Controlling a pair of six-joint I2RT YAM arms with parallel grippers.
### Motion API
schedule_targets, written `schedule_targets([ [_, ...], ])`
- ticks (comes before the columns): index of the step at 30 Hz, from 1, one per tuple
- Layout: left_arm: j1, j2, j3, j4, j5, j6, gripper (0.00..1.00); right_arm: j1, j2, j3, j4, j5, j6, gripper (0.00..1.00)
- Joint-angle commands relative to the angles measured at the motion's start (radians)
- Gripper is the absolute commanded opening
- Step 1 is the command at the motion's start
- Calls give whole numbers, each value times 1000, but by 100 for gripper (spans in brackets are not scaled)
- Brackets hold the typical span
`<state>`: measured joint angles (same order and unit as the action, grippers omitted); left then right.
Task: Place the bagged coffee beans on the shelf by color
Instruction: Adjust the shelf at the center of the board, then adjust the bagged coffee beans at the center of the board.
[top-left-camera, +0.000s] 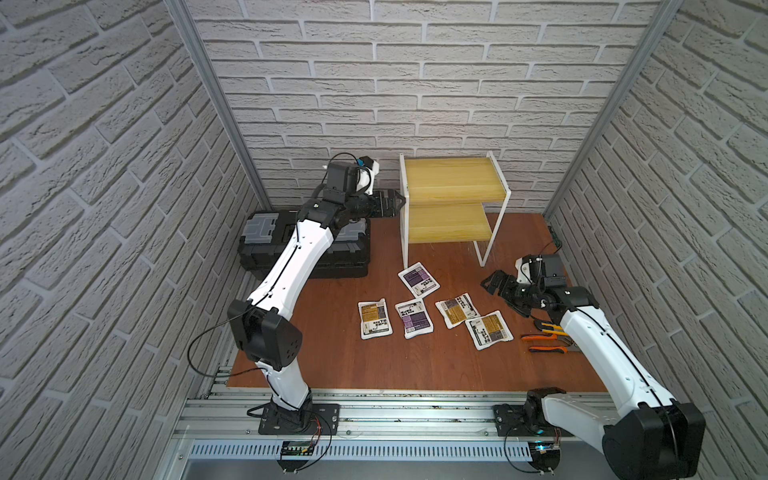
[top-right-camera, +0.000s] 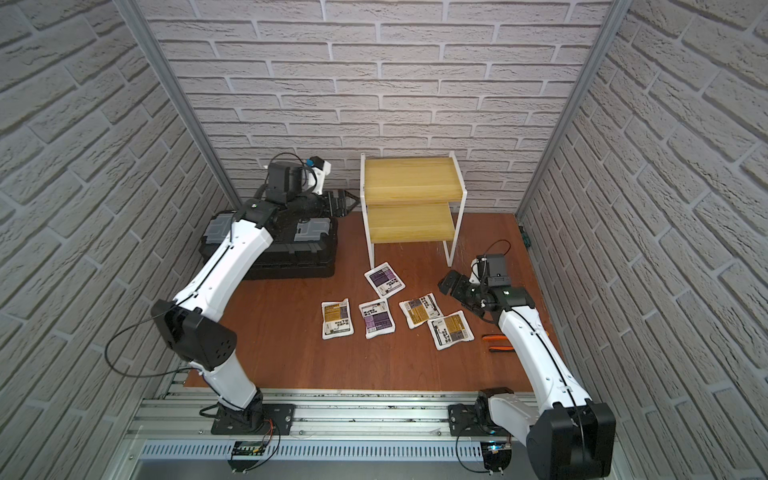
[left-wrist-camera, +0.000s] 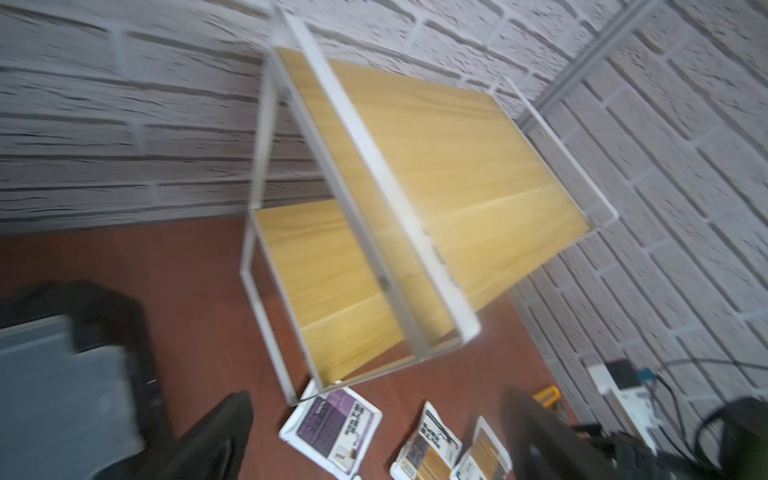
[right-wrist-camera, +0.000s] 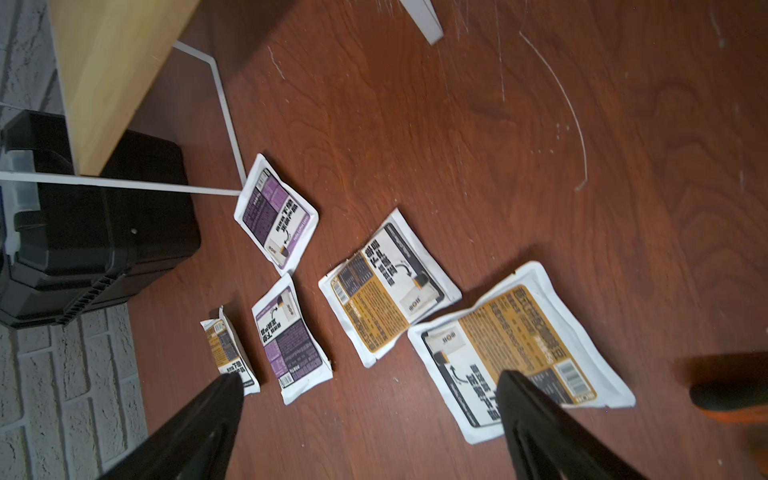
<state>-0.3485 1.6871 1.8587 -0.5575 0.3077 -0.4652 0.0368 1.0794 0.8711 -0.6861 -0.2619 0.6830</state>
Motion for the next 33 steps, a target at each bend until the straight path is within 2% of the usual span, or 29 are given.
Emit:
schedule_targets([
  [1,11,-93,-76,32,-161,23,98,6,-64,-65,-66,3,73,100],
  [5,-18,-186,-180,8,-164,59,99,8,-133,-129,-161,4,101,100],
  [10,-135,-277,-331,-18,-196,111,99,9,-205,-230,-243,1,134,99],
  [17,-322,-302,-520,39,-268,120,98,9,-200,-362,-131,3,181,99],
  [22,-406,-241,-554,90,-308,109,98,6,-115,-388,19,35,180,100],
  [27,-427,-174,-534,95,-299,110,99,5,14,-346,155,46,154,100],
  [33,-429,-140,-527,99,-294,129,98,1,194,-252,233,64,93,99],
])
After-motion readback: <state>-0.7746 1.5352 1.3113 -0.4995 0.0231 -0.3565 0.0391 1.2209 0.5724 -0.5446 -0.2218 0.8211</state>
